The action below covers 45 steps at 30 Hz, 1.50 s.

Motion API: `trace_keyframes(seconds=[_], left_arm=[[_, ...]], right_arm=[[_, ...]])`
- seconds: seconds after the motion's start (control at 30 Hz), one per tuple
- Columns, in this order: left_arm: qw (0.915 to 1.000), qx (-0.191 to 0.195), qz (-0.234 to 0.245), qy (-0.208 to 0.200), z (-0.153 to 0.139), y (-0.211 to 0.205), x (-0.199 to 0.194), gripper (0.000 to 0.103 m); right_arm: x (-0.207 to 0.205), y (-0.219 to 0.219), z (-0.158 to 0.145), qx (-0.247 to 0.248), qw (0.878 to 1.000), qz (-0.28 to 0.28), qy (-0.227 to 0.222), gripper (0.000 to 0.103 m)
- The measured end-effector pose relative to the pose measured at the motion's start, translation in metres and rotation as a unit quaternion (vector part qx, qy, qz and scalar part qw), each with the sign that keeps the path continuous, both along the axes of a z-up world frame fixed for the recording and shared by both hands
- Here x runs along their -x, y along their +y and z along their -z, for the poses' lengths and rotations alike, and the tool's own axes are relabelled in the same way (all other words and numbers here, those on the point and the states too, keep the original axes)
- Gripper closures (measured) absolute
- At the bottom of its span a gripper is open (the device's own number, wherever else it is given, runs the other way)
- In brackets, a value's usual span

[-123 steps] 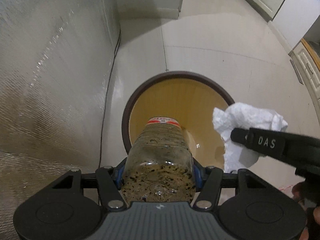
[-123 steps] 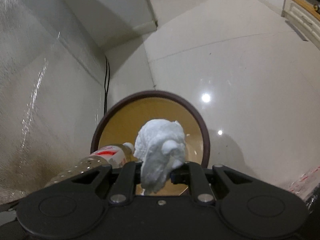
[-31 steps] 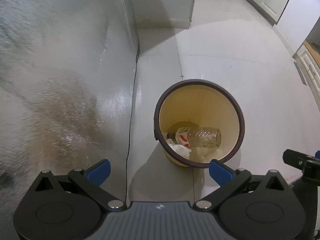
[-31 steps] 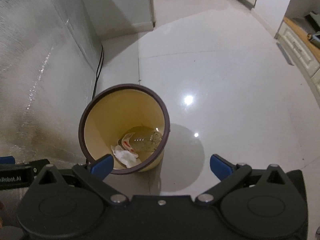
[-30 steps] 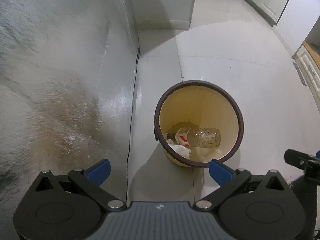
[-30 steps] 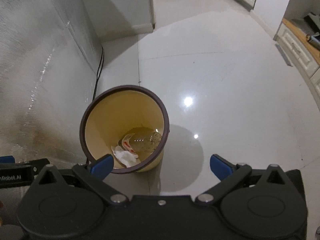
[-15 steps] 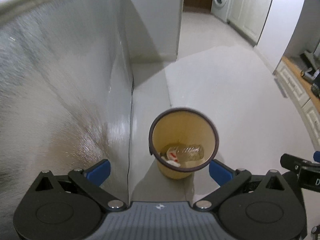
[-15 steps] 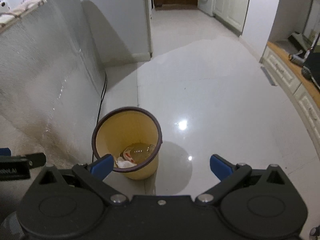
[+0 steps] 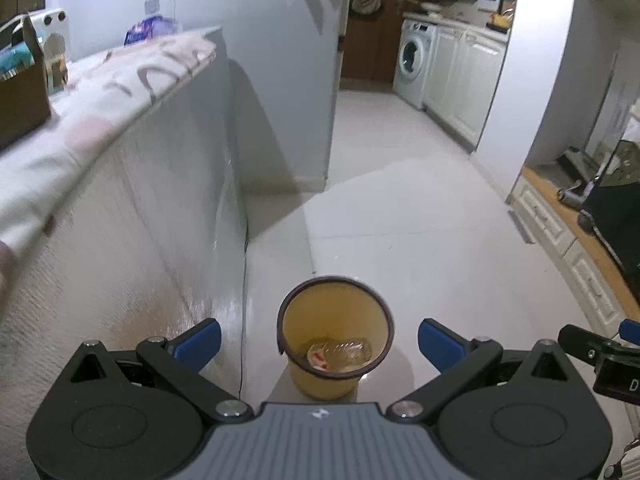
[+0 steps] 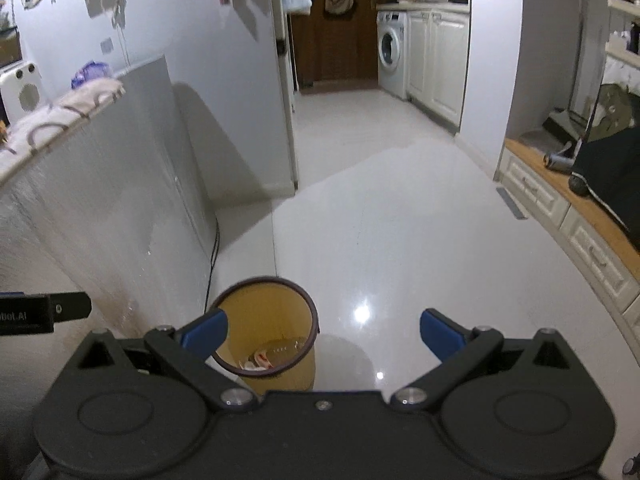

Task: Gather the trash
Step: 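Lift both open tools away from the wastebasket back toward the table, then lower the left tool toward the silver can on the table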

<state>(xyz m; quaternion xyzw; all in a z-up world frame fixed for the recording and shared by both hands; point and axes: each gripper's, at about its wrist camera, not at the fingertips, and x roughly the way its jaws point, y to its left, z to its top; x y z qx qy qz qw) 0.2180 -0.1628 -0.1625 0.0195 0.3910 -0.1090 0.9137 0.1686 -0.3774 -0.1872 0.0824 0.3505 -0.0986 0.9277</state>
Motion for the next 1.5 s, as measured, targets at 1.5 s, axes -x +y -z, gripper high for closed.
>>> trace_keyframes(seconds=[1.5], left_arm=[[0.9624, -0.008, -0.168, -0.214, -0.163, 0.253, 0.112, 0.0]], right_arm=[[0.022, 0.193, -0.157, -0.015, 0.96, -0.182, -0.21, 0.0]])
